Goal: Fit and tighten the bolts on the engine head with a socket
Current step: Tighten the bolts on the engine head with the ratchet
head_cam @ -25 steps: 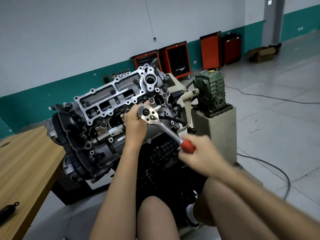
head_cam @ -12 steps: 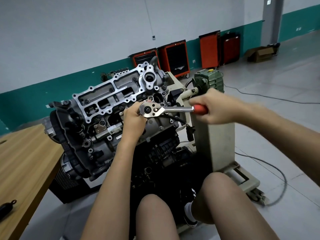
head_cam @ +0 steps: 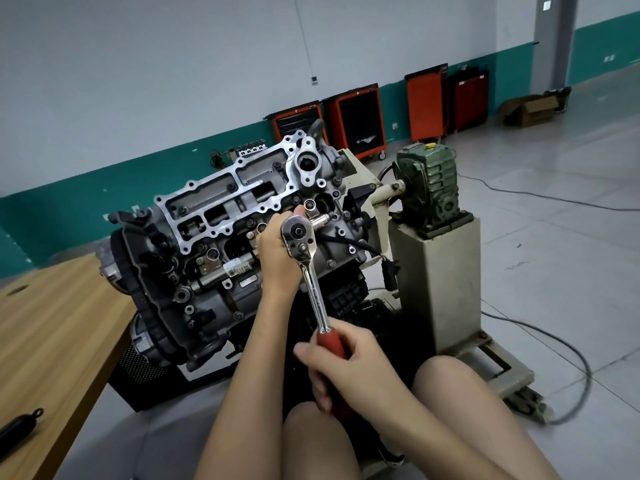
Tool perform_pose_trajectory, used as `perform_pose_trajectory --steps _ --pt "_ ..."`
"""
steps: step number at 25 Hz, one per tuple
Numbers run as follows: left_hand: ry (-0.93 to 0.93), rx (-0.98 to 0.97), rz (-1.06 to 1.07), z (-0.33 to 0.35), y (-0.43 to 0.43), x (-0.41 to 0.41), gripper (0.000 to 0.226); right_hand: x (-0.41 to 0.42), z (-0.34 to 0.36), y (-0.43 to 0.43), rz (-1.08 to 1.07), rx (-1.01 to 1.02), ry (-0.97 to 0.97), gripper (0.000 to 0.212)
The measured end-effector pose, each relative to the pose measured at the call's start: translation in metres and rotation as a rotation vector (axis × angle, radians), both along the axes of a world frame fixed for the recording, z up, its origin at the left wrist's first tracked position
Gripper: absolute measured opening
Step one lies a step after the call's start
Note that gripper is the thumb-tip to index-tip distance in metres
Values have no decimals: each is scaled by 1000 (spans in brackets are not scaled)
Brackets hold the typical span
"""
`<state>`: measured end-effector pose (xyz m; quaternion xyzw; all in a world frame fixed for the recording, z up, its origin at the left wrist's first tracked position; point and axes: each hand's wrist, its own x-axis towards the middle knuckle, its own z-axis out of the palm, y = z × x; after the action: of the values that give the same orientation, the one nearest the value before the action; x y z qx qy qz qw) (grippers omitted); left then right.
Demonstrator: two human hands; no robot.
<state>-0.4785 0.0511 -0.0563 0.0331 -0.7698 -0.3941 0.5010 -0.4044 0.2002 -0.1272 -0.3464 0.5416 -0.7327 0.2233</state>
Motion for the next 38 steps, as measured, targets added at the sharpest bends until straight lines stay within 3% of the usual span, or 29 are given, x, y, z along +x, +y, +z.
perform_pose_trajectory --steps 5,8,12,17,21,28,38 --pt "7 4 42 6 -4 -10 49 -31 22 13 -271 105 245 37" --pt "52 -16 46 18 -2 -16 51 -42 40 16 -312 132 334 34" --pt "110 -170 62 25 25 -11 58 -35 43 45 -291 101 273 34" --pt "148 -195 26 50 74 -5 60 -23 62 93 -267 43 242 33" --pt "254 -294 -10 77 109 -9 52 -25 74 125 -269 -37 243 34" --pt "182 -298 -47 49 125 -37 39 -44 51 145 -280 3 183 34" --pt "14 -313 -4 26 62 -71 51 -83 32 87 -316 118 174 31"
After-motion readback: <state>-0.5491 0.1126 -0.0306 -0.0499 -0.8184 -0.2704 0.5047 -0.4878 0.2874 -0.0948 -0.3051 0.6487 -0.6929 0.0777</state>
